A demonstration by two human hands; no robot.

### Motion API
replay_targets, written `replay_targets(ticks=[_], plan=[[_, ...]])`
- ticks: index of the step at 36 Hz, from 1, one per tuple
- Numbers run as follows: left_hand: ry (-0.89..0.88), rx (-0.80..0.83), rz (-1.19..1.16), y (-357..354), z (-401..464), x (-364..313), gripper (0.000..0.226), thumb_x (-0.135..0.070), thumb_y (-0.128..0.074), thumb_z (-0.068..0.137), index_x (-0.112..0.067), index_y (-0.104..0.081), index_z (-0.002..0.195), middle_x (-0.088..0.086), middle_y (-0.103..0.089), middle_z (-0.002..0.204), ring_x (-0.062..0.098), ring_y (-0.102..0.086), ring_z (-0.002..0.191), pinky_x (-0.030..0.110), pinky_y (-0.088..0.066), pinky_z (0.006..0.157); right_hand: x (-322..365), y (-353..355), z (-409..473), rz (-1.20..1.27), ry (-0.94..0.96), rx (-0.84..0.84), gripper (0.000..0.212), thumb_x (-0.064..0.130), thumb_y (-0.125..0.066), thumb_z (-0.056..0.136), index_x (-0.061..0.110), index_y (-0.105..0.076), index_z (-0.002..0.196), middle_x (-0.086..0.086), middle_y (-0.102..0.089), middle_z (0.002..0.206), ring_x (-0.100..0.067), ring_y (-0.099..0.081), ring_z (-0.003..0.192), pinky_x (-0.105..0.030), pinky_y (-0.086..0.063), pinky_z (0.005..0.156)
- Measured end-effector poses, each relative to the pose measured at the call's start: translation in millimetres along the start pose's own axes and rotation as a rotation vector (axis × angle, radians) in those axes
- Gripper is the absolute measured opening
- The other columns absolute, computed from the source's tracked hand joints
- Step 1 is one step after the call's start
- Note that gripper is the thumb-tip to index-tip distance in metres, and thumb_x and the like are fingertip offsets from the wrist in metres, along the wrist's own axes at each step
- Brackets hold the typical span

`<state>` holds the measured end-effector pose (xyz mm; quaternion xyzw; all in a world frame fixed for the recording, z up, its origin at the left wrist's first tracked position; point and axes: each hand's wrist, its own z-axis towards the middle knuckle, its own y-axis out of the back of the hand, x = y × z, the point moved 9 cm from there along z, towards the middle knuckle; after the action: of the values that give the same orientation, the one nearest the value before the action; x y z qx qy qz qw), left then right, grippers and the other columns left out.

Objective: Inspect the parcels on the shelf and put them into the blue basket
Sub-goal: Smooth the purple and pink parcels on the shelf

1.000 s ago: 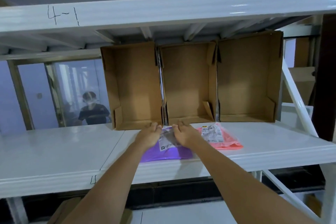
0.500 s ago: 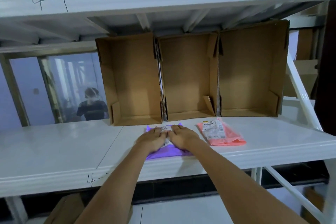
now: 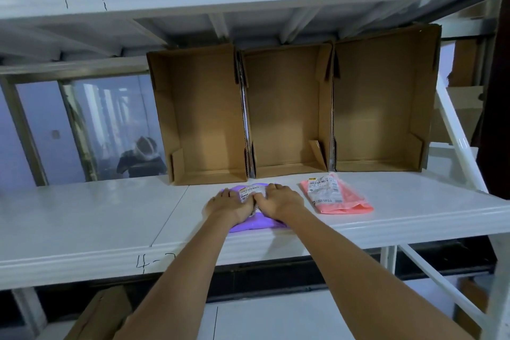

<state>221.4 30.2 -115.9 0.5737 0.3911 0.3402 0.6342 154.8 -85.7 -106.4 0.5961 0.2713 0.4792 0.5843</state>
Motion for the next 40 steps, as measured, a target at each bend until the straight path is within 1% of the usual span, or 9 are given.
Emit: replay_targets(ticks=[5,12,14,20,23,29,36,38,40], plan=[[-0.096,0.006,0.018,-4,-5,1,0.076,-0.062,-0.006,0.094,-0.016,-0.013,0.154,0.002,-0.012,0.161,0.016,-0.006,0.149,0.04,-0.003,0.121,-1,4,-3,0.017,0.015,-0.031,0.064,0.05,-0.022,0.099,0.009,-0.037,0.146,-0.014,-0.044,0.146,-0.029,-0.043,0.132,-0.04,-0.035,0.106],[-0.16,0.044,0.023,-6,-37,7,0.072,-0.059,-0.012,0.097,-0.017,-0.003,0.155,0.0,-0.002,0.162,0.016,-0.002,0.149,0.039,-0.007,0.121,11,19,-13,-0.226,0.043,-0.14,0.062,0.048,-0.019,0.1,0.009,-0.045,0.141,-0.013,-0.049,0.141,-0.027,-0.046,0.128,-0.042,-0.033,0.104],[-0.15,0.055,0.028,-6,-41,7,0.071,-0.058,-0.013,0.098,-0.017,-0.002,0.155,0.0,-0.001,0.162,0.016,-0.001,0.149,0.04,-0.007,0.121,19,20,-17,-0.267,0.084,-0.154,0.062,0.048,-0.021,0.1,0.009,-0.037,0.146,-0.012,-0.042,0.147,-0.026,-0.04,0.134,-0.041,-0.031,0.106],[-0.142,0.053,0.041,-5,-36,6,0.065,-0.05,-0.016,0.1,-0.016,-0.002,0.155,0.0,-0.001,0.162,0.016,-0.003,0.149,0.039,-0.009,0.121,18,-1,-33,-0.047,0.19,0.032,0.083,0.064,-0.028,0.095,0.014,-0.002,0.156,-0.006,-0.001,0.164,-0.022,-0.005,0.15,-0.039,-0.015,0.119],[-0.149,0.075,0.021,-6,-34,8,0.062,-0.045,-0.016,0.102,-0.016,-0.002,0.155,-0.001,0.0,0.162,0.015,-0.002,0.149,0.039,-0.007,0.121,13,0,-40,-0.027,0.198,0.084,0.095,0.073,-0.032,0.089,0.015,0.002,0.156,-0.004,0.003,0.164,-0.02,-0.003,0.151,-0.037,-0.013,0.119],[-0.147,0.112,0.062,-10,-31,15,0.059,-0.044,-0.01,0.102,-0.019,0.0,0.155,-0.002,0.002,0.162,0.014,0.0,0.149,0.04,-0.005,0.12,3,5,-50,-0.049,0.168,0.203,0.106,0.08,-0.039,0.082,0.013,-0.001,0.156,-0.003,-0.005,0.164,-0.025,-0.023,0.146,-0.037,-0.025,0.115],[-0.139,0.177,0.132,-3,-38,26,0.067,-0.056,-0.015,0.099,-0.021,-0.003,0.155,-0.002,0.001,0.162,0.016,0.001,0.149,0.045,-0.003,0.121,-5,12,-53,0.007,0.126,0.248,0.1,0.082,-0.049,0.075,0.013,-0.029,0.145,-0.006,-0.041,0.144,-0.023,-0.047,0.124,-0.037,-0.04,0.097],[-0.138,0.121,0.107,6,-38,24,0.067,-0.058,-0.023,0.097,-0.02,-0.018,0.153,0.003,-0.015,0.16,0.021,-0.015,0.147,0.044,-0.015,0.119,-5,14,-52,0.024,0.127,0.253,0.089,0.08,-0.051,0.075,0.014,-0.039,0.134,-0.005,-0.05,0.132,-0.02,-0.051,0.112,-0.034,-0.041,0.088],[-0.127,0.0,0.068,20,-34,22,0.059,-0.056,-0.031,0.096,-0.02,-0.042,0.141,0.008,-0.04,0.147,0.025,-0.041,0.132,0.04,-0.036,0.107,-4,22,-49,0.035,0.131,0.207,0.082,0.08,-0.048,0.078,0.014,-0.046,0.126,-0.005,-0.053,0.127,-0.021,-0.051,0.112,-0.038,-0.038,0.096]])
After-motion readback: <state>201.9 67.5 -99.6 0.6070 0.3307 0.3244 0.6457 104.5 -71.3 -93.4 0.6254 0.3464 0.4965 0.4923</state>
